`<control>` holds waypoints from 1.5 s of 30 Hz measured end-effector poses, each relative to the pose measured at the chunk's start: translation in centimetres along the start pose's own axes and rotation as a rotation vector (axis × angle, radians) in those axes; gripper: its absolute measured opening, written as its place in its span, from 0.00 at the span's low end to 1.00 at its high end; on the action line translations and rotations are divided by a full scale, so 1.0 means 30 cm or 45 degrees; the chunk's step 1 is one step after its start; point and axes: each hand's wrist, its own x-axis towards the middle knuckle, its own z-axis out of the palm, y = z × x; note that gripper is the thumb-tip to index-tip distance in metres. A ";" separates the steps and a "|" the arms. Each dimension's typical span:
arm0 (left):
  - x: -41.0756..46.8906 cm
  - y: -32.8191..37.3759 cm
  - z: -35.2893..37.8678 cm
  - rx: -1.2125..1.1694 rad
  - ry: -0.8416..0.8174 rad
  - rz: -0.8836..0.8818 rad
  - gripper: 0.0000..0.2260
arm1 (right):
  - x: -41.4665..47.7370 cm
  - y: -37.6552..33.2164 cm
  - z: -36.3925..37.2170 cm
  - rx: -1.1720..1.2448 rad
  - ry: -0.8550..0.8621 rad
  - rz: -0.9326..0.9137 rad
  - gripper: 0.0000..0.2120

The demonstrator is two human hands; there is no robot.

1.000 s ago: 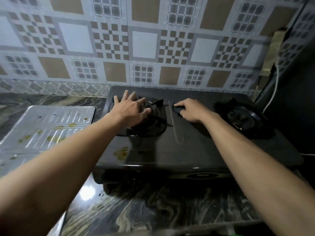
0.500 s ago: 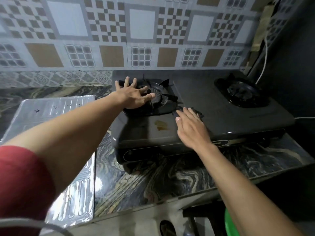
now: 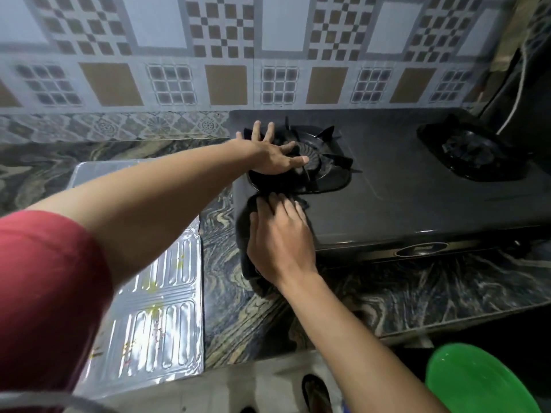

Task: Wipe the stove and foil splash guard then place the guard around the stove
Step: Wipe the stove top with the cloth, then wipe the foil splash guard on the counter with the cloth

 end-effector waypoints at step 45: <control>-0.514 -0.077 -0.104 -1.058 0.464 0.130 0.16 | -0.027 0.123 -0.265 1.129 -0.206 0.017 0.13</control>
